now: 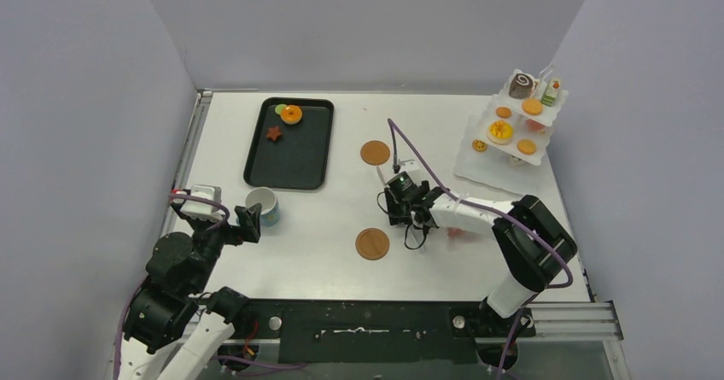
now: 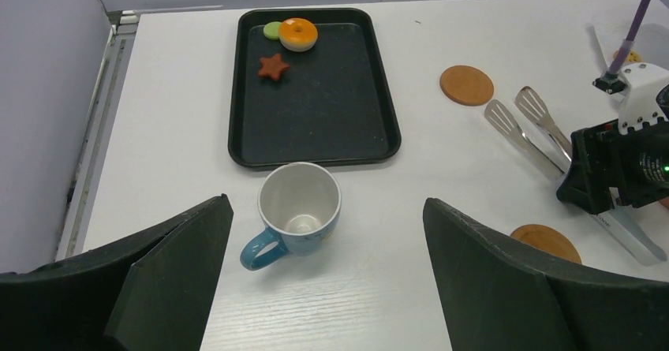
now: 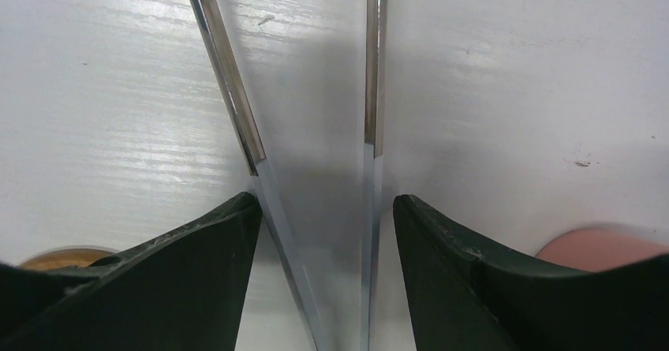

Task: Serve the afternoon tea
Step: Pick up the clamp from the center of the board.

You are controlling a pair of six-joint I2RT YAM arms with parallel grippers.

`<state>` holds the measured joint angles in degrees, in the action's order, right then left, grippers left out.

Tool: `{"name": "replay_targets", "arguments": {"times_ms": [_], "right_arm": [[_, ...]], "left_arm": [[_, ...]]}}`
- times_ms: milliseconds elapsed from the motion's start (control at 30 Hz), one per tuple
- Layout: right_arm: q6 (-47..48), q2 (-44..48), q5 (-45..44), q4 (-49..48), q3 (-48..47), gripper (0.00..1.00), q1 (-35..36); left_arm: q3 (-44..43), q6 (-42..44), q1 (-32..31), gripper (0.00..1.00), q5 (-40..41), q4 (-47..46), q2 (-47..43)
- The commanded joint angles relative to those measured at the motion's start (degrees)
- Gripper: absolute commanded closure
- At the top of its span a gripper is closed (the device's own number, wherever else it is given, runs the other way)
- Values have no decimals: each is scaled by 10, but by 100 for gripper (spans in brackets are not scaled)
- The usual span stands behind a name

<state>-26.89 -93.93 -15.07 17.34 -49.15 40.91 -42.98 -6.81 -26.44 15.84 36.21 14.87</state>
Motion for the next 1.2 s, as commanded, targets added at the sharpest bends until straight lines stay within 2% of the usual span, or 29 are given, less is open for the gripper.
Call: {"name": "replay_targets", "arguments": {"times_ms": [0, 633, 1167], "right_arm": [[-20, 19, 10, -54, 29, 36, -8], [-22, -11, -1, -108, 56, 43, -17], [-22, -31, 2, -128, 61, 43, -28]], "left_arm": [[-5, 6, 3, 10, -1, -29, 8], [-6, 6, 3, 10, -1, -28, 8], [-6, 6, 3, 10, -1, -28, 8]]}}
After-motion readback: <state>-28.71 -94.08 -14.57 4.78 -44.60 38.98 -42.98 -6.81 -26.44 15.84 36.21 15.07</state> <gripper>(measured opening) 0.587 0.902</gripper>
